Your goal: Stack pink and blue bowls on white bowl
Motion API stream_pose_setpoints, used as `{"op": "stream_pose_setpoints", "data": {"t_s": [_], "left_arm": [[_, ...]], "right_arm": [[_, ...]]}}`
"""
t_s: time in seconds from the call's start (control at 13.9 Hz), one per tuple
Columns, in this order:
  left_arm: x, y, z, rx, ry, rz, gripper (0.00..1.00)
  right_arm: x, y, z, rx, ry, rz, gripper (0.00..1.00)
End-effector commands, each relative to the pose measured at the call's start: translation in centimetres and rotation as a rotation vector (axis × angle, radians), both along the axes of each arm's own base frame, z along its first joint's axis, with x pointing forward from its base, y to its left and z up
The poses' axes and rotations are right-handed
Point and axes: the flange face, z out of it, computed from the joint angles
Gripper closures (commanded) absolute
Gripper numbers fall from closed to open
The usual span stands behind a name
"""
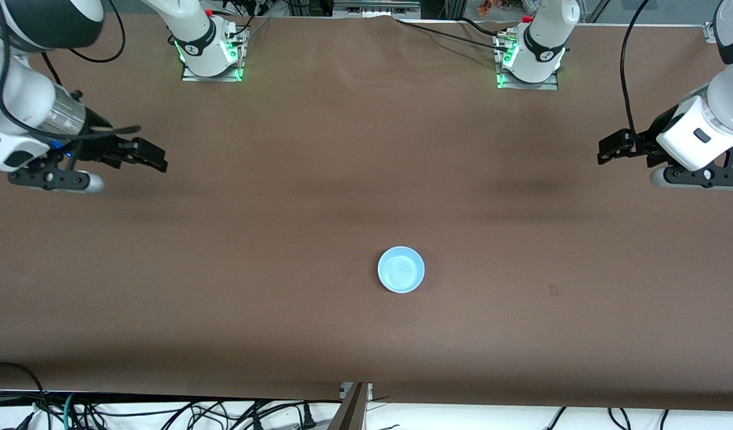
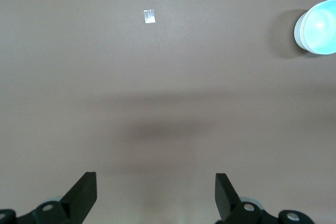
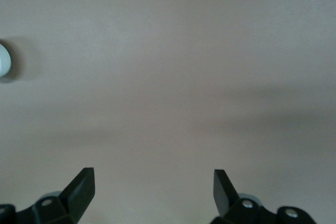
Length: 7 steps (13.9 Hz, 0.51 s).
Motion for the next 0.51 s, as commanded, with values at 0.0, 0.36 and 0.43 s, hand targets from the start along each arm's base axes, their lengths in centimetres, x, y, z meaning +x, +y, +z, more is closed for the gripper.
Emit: {"op": "stream_pose_setpoints", "data": {"t_s": [0.0, 0.36, 0.43], "left_arm": [[-1.5, 0.4, 0.3, 0.015, -0.019, -0.015, 0.0], [-1.3, 0.9, 0.0, 0.009, -0.026, -0.002, 0.0], [-1.1, 0.9, -0.1, 0.008, -0.034, -0.003, 0.0]], "right_arm": [[-0.8, -1.6, 0.8, -0.007, 0.007, 0.057, 0.0], [-0.2, -3.8, 2.1, 0.006, -0.022, 0.066, 0.0], [-0.2, -3.8, 2.4, 0.003, -0.021, 0.067, 0.0]]}}
